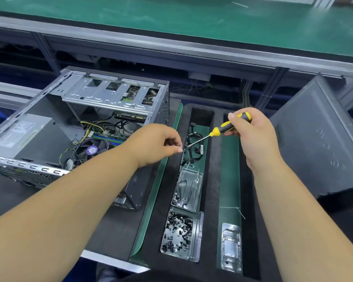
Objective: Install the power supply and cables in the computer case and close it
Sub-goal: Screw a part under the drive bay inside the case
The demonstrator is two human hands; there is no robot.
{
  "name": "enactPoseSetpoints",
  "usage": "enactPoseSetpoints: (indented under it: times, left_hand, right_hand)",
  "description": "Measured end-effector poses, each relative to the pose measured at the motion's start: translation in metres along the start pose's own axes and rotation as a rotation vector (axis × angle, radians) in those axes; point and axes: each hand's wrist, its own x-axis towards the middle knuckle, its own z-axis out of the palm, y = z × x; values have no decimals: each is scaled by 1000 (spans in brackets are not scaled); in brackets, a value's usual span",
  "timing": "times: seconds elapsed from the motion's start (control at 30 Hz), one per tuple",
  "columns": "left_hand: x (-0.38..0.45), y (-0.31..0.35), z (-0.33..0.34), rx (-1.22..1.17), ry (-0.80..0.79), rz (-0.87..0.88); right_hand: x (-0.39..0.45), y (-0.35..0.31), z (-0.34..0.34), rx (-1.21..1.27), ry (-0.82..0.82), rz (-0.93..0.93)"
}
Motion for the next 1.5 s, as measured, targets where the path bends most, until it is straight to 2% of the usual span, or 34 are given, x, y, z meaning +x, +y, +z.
enactPoseSetpoints:
  times: [0.1,0.27,0.4,0.53,0.77,0.9,1.0,1.17,1.33,1.5]
  left_hand:
    - [0,1,0,52,-13,8]
    - [1,2,-1,85,-22,17]
    - [0,2,-2,90,-31,29]
    - [0,2,-3,88,-27,27]
    - [-1,4,-5,96,-32,7]
    - [-2,4,-5,30,10,8]
    - [-3,1,-5,-195,130,-14]
    - [-6,-6,-14,-726,308,-77]
    - [-5,-10,-23,-876,336,-69]
    - [-9,-19,-41,-936,242,-42]
  right_hand:
    - [-1,16,3,-163,-15,-15]
    - [-5,56,13,-655,-207,-32]
    - [-10,81,18,-750,-259,24]
    - [-12,90,20,-777,-241,23]
    - [-7,82,18,-738,-203,-30]
    - [-10,57,15,-430,-130,-30]
    - [-11,25,13,-239,-31,-103]
    - [-17,-25,20,9,61,-241]
    - [-25,-63,40,66,83,-372]
    - [-26,-87,64,57,72,-401]
